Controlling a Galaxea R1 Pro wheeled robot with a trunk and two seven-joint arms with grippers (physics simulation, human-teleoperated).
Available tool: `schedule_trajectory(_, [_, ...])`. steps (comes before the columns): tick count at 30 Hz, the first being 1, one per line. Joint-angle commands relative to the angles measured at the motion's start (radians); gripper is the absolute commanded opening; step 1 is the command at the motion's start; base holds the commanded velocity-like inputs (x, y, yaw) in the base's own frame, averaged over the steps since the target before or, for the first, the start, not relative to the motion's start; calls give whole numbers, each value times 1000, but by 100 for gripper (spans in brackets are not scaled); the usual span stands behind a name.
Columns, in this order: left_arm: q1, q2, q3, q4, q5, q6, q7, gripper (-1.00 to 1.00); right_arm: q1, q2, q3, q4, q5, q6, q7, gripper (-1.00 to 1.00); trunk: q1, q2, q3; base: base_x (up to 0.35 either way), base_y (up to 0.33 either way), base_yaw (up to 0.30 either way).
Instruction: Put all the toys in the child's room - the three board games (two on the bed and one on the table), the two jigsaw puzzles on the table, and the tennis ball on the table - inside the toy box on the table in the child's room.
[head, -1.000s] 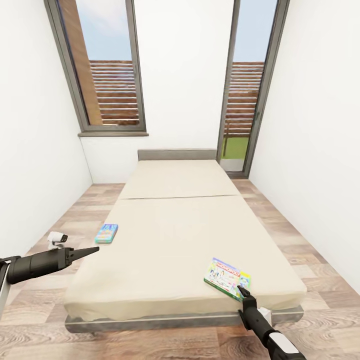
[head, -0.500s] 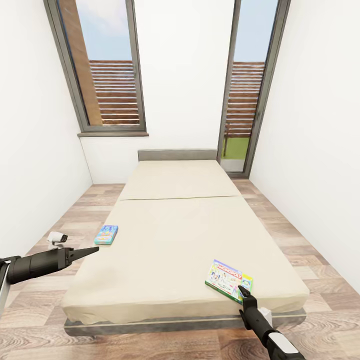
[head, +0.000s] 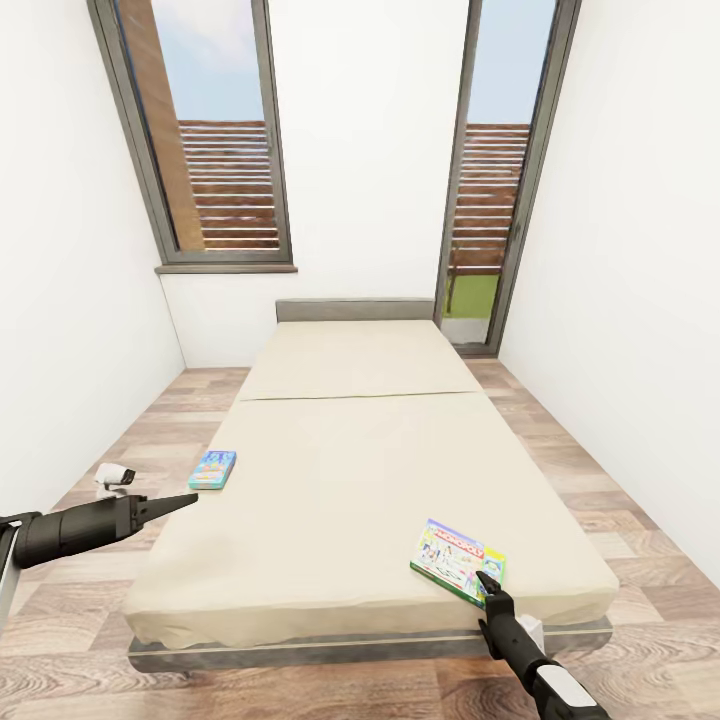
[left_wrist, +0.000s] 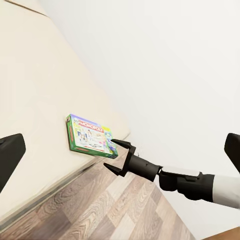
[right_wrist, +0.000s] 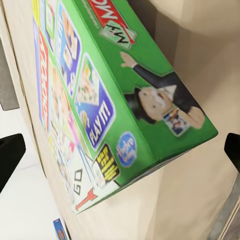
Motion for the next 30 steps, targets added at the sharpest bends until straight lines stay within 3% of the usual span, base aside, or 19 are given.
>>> schedule_trajectory(1, [0,0,0,0,0,11,-3,100,-1,0,-5,0,-7,9,2,100,0,0,-1,62,0,0])
schedule_trajectory(24, [0,0,0,0,0,9,-3,100,-1,0,-4,0,-7,8,2,100,0,0,-1,24,0,0])
schedule_trajectory(25, [0,0,0,0,0,9,-3,100,-1,0,-5,0,-7,8,2,-100,0,0,-1,0,0,0])
schedule_trajectory(30, [0,0,0,0,0,9,-3,100,-1,0,-4,0,-7,7,2,-100,0,0,-1,0,0,0])
